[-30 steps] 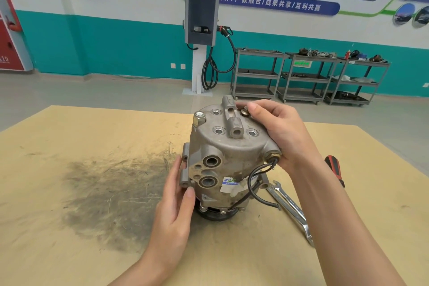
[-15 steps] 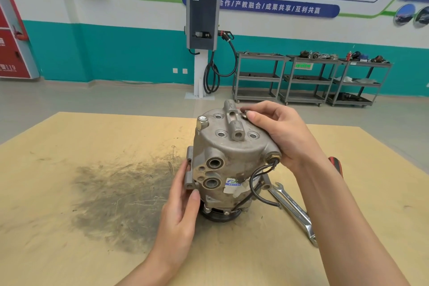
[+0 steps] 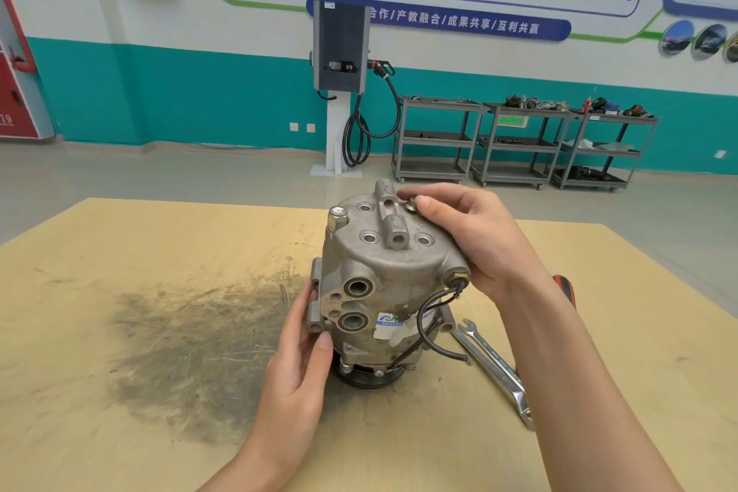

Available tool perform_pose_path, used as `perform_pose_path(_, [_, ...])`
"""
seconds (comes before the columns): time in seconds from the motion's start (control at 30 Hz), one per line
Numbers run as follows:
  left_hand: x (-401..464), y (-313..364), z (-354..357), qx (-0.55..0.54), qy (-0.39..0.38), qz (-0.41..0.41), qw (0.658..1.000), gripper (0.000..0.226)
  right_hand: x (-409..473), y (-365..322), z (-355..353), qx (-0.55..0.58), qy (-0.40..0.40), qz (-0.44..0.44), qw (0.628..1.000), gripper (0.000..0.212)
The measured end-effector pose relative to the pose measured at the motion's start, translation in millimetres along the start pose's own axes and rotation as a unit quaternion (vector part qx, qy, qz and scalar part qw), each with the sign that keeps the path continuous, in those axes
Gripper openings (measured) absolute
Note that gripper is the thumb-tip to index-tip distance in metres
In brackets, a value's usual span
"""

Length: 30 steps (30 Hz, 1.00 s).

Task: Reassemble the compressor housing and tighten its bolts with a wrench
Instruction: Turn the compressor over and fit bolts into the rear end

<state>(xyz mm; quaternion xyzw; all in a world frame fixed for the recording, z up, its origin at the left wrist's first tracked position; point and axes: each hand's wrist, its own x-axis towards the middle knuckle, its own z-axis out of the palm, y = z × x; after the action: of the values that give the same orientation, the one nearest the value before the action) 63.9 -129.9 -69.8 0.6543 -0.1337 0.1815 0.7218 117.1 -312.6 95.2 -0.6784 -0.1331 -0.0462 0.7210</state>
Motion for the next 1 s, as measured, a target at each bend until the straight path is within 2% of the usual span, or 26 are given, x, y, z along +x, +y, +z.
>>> perform_pose_path(0.13, [-0.1, 0.4, 0.3, -0.004, 0.002, -0.002, 1.000, 0.056, 2.2, 0.3, 4.0, -0.035, 0.028, -0.009, 0.999, 0.005])
perform_pose_path(0.23, [-0.1, -0.1, 0.4, -0.002, 0.003, 0.000, 1.000, 0.054, 4.0, 0.7, 3.6, -0.031, 0.046, -0.007, 0.998, 0.013])
perform_pose_path(0.33, [0.1, 0.7, 0.4, -0.001, 0.007, -0.004, 1.000, 0.055, 4.0, -0.4, -1.3, -0.005, 0.008, -0.002, 1.000, 0.006])
perform_pose_path(0.43, [0.4, 0.0, 0.5, 0.004, 0.009, -0.002, 1.000, 0.053, 4.5, 0.1, -4.7, 0.008, -0.019, 0.009, 1.000, 0.015])
perform_pose_path(0.53, [0.4, 0.2, 0.4, 0.001, 0.006, -0.004, 1.000, 0.053, 5.1, 1.3, -1.6, -0.015, 0.000, -0.005, 1.000, 0.008])
perform_pose_path(0.67, [-0.2, 0.5, -0.1, 0.006, 0.004, -0.004, 1.000, 0.057, 6.2, 3.0, 0.2, -0.031, 0.027, -0.014, 0.999, 0.016])
perform_pose_path(0.77, [-0.7, 1.8, -0.3, 0.010, 0.003, 0.000, 1.000, 0.058, 5.0, 1.1, -1.8, -0.010, 0.007, -0.010, 1.000, 0.005])
perform_pose_path(0.87, [-0.7, 3.8, 0.6, 0.010, 0.003, -0.003, 1.000, 0.054, 4.3, 0.4, -3.8, -0.013, -0.017, -0.006, 1.000, 0.014])
perform_pose_path(1.0, [-1.3, 5.5, 1.5, 0.016, 0.001, -0.001, 1.000, 0.060, 4.2, 1.1, 0.4, -0.030, 0.009, -0.014, 0.999, 0.006])
